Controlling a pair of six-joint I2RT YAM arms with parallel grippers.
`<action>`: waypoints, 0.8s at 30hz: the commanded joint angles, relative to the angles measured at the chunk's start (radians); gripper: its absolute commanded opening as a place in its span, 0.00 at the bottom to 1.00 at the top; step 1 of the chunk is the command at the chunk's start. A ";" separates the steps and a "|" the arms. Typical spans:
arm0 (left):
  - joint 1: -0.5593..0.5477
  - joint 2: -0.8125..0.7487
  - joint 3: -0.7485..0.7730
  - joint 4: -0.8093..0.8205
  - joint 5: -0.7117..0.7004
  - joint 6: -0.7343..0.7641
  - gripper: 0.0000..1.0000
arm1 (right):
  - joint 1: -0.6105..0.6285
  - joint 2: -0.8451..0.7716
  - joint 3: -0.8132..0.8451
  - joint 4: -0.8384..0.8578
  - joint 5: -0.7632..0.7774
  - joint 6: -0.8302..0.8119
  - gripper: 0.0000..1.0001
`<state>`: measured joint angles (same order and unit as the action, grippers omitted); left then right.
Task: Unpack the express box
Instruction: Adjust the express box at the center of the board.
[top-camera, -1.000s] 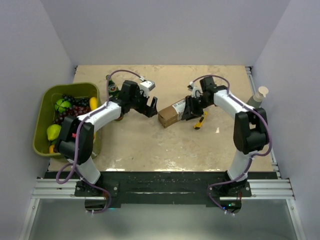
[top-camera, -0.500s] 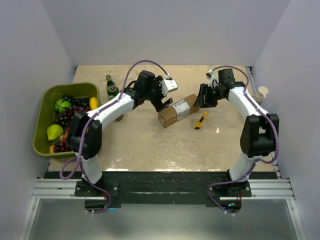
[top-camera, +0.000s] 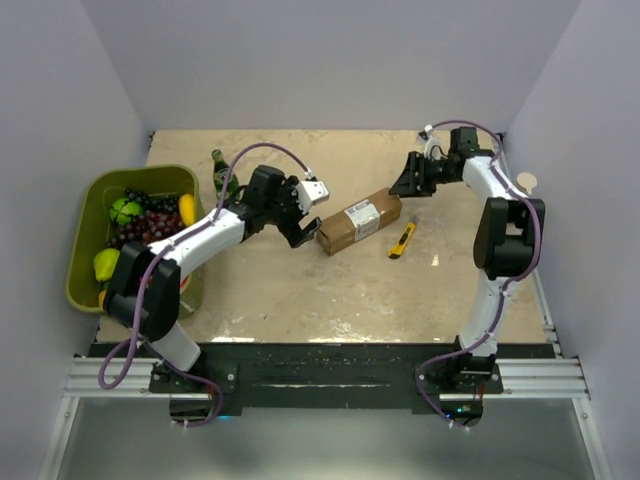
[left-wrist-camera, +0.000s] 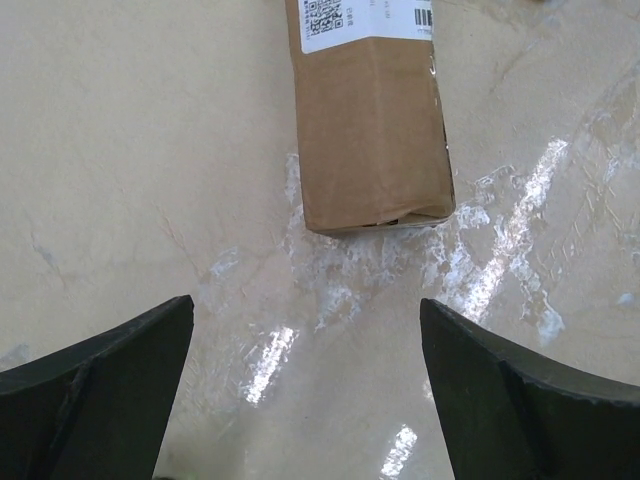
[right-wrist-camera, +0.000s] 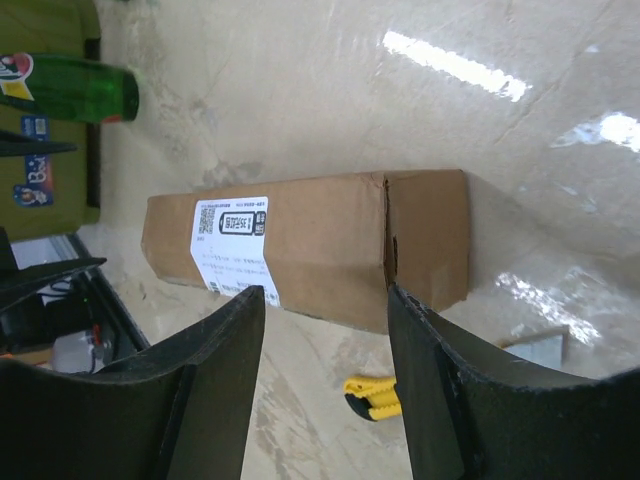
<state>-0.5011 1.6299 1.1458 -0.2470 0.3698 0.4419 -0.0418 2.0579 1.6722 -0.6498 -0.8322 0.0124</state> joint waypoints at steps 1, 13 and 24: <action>0.019 -0.031 -0.032 0.106 0.004 -0.072 1.00 | 0.008 -0.004 0.018 0.012 -0.108 -0.020 0.56; 0.019 0.068 0.023 0.112 0.027 -0.080 1.00 | 0.010 0.011 -0.020 0.055 -0.101 0.032 0.55; -0.014 0.105 0.065 0.061 0.160 0.001 1.00 | 0.010 0.048 0.007 0.075 -0.087 0.046 0.56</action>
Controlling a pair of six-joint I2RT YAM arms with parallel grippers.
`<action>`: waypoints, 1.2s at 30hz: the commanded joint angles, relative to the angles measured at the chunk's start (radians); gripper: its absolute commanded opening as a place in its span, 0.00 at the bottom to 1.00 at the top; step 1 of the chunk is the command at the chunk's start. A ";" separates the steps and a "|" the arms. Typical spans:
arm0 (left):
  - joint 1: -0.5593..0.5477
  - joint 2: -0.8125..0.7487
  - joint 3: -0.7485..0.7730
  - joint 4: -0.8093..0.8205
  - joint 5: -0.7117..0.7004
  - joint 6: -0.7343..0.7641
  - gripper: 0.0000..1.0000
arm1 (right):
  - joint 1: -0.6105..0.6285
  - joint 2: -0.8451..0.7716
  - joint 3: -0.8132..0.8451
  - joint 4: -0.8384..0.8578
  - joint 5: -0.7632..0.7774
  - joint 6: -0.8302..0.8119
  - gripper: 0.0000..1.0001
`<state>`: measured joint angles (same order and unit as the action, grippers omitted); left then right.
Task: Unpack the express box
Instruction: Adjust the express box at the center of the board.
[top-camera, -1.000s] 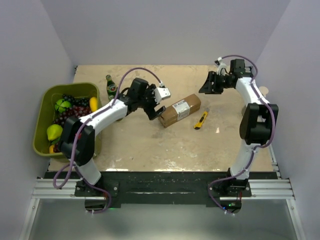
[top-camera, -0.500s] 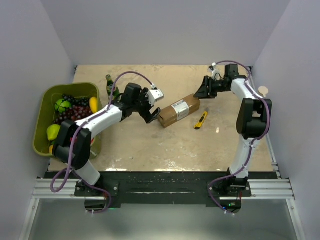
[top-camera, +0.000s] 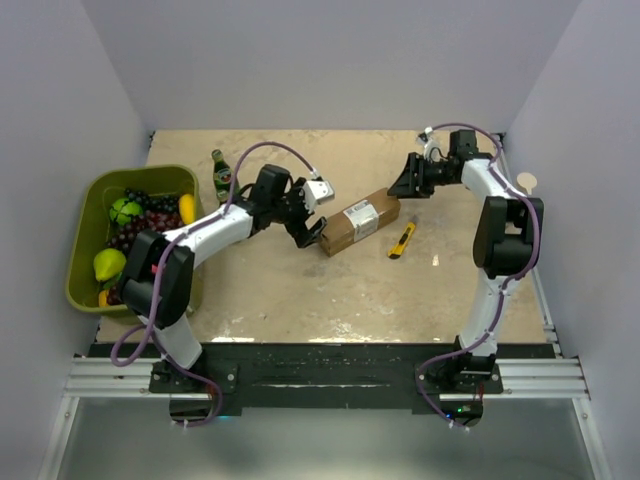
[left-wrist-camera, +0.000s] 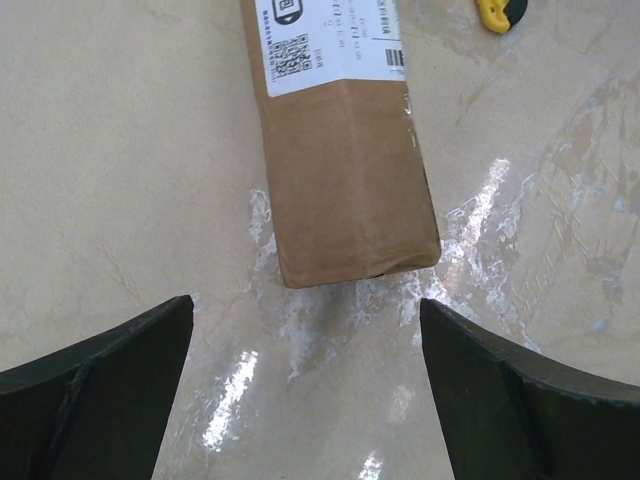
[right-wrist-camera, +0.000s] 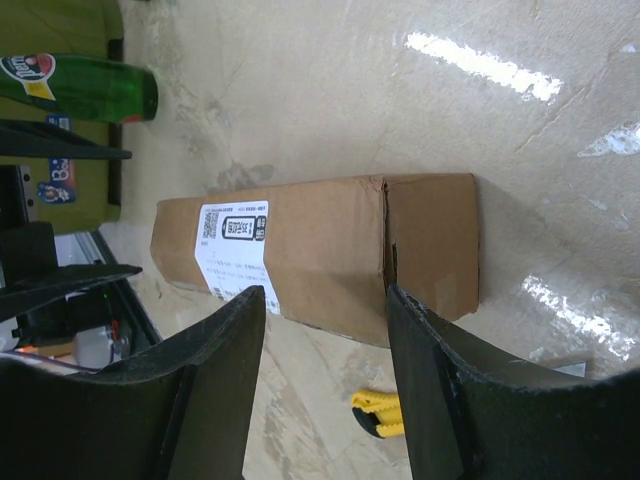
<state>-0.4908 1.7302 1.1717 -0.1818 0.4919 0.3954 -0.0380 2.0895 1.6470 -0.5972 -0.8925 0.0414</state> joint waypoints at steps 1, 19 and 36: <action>-0.040 0.008 0.037 0.010 0.010 0.039 1.00 | 0.007 0.023 0.039 0.025 -0.028 0.017 0.56; -0.120 0.150 0.098 0.168 -0.440 0.118 1.00 | 0.095 -0.140 -0.305 0.037 -0.118 0.156 0.31; -0.026 0.016 0.198 -0.165 0.034 0.512 1.00 | 0.069 -0.315 -0.504 -0.096 -0.287 0.124 0.40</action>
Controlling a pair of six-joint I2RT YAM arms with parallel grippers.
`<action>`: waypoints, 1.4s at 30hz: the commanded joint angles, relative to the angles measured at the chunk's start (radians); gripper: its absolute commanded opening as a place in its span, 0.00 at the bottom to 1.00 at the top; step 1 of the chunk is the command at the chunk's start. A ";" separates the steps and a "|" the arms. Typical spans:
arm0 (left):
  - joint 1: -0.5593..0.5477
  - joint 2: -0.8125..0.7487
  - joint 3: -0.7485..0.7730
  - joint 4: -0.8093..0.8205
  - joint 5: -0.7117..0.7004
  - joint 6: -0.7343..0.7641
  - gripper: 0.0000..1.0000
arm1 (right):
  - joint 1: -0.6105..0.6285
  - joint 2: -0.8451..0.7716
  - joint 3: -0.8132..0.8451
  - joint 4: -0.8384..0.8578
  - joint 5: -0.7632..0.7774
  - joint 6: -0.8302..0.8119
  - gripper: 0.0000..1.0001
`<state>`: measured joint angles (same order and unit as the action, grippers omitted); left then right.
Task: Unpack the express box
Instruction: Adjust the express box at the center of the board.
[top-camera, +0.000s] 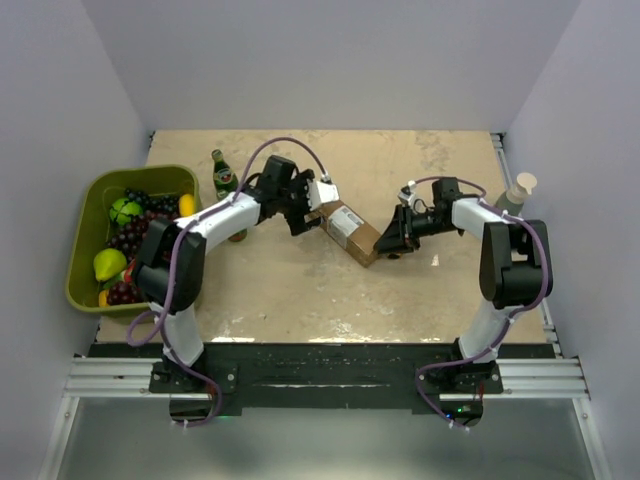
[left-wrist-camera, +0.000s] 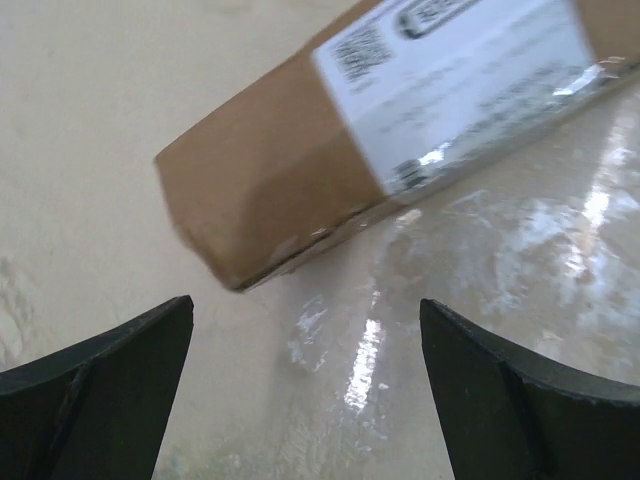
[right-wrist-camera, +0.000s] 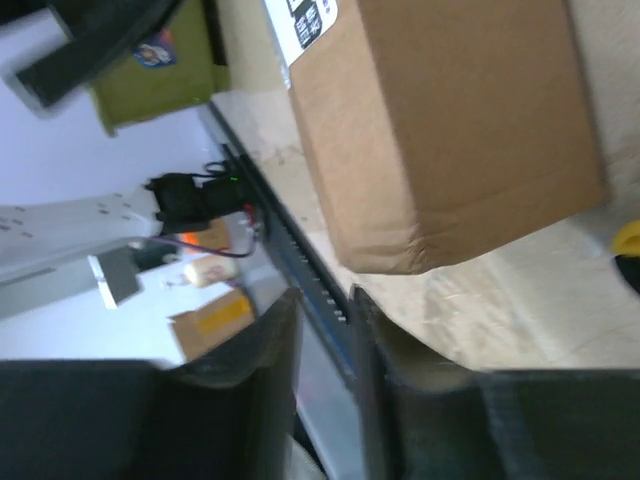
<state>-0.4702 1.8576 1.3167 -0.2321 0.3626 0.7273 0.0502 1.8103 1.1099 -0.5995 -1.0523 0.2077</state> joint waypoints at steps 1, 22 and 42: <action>-0.056 -0.115 0.059 -0.136 0.162 0.219 1.00 | -0.019 -0.034 0.044 -0.146 -0.138 -0.091 0.42; -0.019 0.095 0.340 -0.076 -0.185 -0.490 1.00 | -0.018 -0.373 -0.065 0.116 0.448 -0.851 0.50; 0.064 0.356 0.559 -0.167 0.352 -0.582 1.00 | 0.116 -0.672 -0.423 0.368 0.238 -1.804 0.49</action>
<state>-0.4179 2.1876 1.8290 -0.4015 0.5362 0.1932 0.1539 1.1595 0.6945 -0.1799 -0.7258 -1.3800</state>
